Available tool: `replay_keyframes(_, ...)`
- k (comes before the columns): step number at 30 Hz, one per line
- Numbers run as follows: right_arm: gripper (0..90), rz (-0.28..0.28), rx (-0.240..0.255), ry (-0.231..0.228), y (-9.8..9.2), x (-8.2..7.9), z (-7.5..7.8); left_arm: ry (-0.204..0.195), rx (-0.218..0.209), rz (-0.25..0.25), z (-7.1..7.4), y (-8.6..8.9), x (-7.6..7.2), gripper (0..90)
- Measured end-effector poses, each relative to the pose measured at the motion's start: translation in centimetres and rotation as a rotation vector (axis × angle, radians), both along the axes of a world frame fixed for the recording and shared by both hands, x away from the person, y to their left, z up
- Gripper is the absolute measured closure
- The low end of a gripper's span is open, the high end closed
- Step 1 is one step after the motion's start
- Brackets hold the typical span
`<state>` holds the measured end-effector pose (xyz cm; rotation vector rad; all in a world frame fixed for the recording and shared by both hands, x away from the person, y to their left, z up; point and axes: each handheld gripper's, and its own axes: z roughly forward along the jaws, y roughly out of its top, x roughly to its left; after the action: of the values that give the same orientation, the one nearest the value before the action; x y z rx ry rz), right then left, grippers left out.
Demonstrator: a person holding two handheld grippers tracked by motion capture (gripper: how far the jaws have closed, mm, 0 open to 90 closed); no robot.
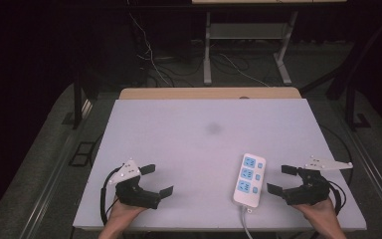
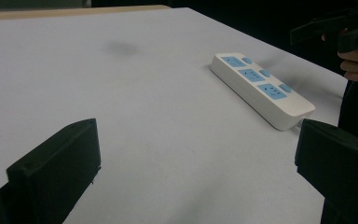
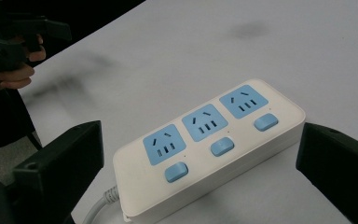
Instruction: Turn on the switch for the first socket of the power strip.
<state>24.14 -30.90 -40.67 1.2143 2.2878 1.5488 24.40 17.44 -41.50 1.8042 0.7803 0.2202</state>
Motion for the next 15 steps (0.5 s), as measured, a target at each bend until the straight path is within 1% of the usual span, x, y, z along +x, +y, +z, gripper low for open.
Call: replay_keyframes(15,0.4,-0.005,0.000,0.003,-0.20,-0.01,0.06,0.001,0.003,-0.004,-0.08,-0.05,0.06,0.0)
